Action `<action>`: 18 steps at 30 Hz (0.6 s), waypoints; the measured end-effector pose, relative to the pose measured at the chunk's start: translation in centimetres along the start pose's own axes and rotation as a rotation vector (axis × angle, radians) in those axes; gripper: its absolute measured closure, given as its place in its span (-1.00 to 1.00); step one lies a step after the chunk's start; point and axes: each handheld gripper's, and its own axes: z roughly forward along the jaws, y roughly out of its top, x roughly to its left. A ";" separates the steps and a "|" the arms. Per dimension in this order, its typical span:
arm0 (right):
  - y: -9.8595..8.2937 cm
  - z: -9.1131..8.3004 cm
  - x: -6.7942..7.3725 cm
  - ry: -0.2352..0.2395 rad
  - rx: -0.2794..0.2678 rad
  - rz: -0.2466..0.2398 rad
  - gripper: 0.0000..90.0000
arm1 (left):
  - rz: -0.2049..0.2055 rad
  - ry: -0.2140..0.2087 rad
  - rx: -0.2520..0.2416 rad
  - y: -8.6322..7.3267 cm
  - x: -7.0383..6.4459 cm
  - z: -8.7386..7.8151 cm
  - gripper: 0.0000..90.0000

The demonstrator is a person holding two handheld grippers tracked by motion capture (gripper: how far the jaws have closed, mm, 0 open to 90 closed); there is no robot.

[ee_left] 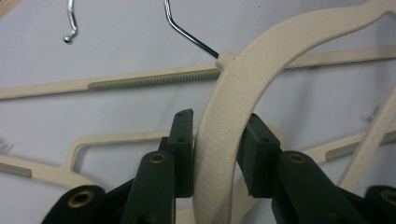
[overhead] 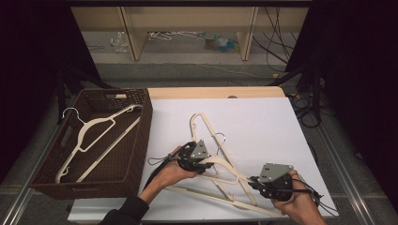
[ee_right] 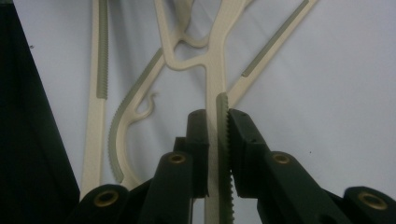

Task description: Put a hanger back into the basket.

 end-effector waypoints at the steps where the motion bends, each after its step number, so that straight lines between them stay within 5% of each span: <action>1: 0.0 0.0 0.0 0.003 -0.002 -0.013 0.77 | 0.010 -0.011 0.002 0.1 0.0 -0.4 0.53; 11: 0.0 -0.2 0.1 0.026 -0.026 -0.076 0.79 | -0.006 -0.123 -0.065 0.4 0.2 -3.0 0.56; 18: -0.1 -0.2 0.2 0.041 -0.028 -0.090 0.80 | -0.001 -0.172 -0.057 0.5 0.2 -3.8 0.60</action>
